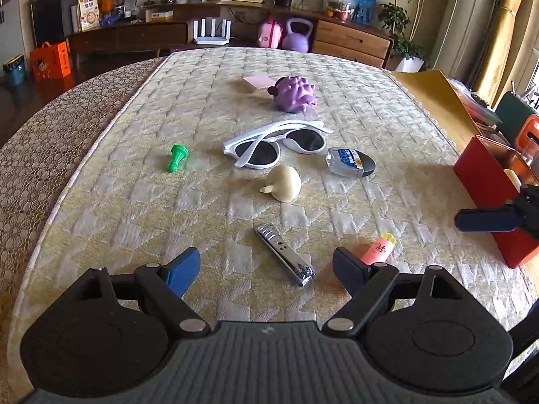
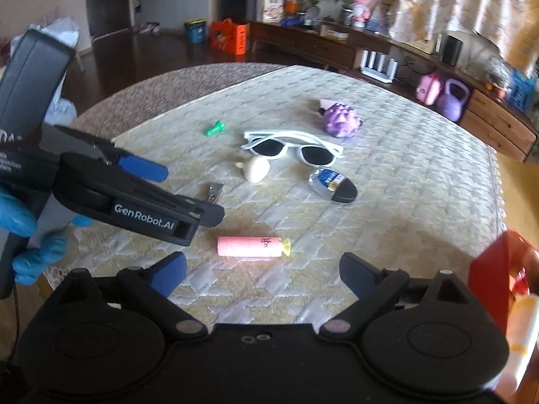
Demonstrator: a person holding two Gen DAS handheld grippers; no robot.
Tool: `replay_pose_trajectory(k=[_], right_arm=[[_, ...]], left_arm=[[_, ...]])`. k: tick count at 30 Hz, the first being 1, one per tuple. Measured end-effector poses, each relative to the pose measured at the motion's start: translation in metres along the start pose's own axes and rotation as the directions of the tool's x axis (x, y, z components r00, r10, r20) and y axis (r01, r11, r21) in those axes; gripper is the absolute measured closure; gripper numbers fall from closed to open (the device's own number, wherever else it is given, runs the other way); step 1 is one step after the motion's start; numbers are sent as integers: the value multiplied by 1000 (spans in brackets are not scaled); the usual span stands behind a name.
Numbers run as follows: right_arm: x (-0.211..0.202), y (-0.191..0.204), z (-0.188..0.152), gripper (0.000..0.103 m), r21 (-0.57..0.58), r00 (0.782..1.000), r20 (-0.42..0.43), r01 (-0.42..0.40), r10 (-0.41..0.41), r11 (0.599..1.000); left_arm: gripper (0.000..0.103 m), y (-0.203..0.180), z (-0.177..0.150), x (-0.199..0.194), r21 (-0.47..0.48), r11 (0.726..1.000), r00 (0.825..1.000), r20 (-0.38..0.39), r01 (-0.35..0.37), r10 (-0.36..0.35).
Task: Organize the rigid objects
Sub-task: 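Move both tools toward the silver nail clipper and pink highlighter, then grasp the silver nail clipper with the left tool while the right tool grasps the pink highlighter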
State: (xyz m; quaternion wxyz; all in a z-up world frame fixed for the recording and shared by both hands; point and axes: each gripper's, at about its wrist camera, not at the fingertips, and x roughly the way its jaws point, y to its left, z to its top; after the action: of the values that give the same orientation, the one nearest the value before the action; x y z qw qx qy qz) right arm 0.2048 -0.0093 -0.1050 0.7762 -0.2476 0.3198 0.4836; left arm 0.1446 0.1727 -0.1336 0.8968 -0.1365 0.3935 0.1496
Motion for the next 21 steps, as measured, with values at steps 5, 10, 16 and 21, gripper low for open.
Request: replay_pose_trajectory(k=[5, 10, 16, 21], right_arm=[[16, 0, 0, 12, -5, 1000, -17, -12, 12, 1000], [27, 2, -1, 18, -9, 1000, -20, -21, 21, 1000], [36, 2, 1, 24, -3, 999, -23, -25, 25, 1000], [40, 1, 1, 30, -3, 999, -30, -33, 33, 999]], left_arm=[[17, -3, -1, 3, -6, 1000, 1000, 0, 5, -5], [27, -6, -1, 5, -8, 1000, 1000, 0, 9, -9], [43, -11, -2, 5, 25, 1000, 1000, 8, 12, -12], [66, -13, -3, 6, 44, 999, 1000, 10, 6, -7]])
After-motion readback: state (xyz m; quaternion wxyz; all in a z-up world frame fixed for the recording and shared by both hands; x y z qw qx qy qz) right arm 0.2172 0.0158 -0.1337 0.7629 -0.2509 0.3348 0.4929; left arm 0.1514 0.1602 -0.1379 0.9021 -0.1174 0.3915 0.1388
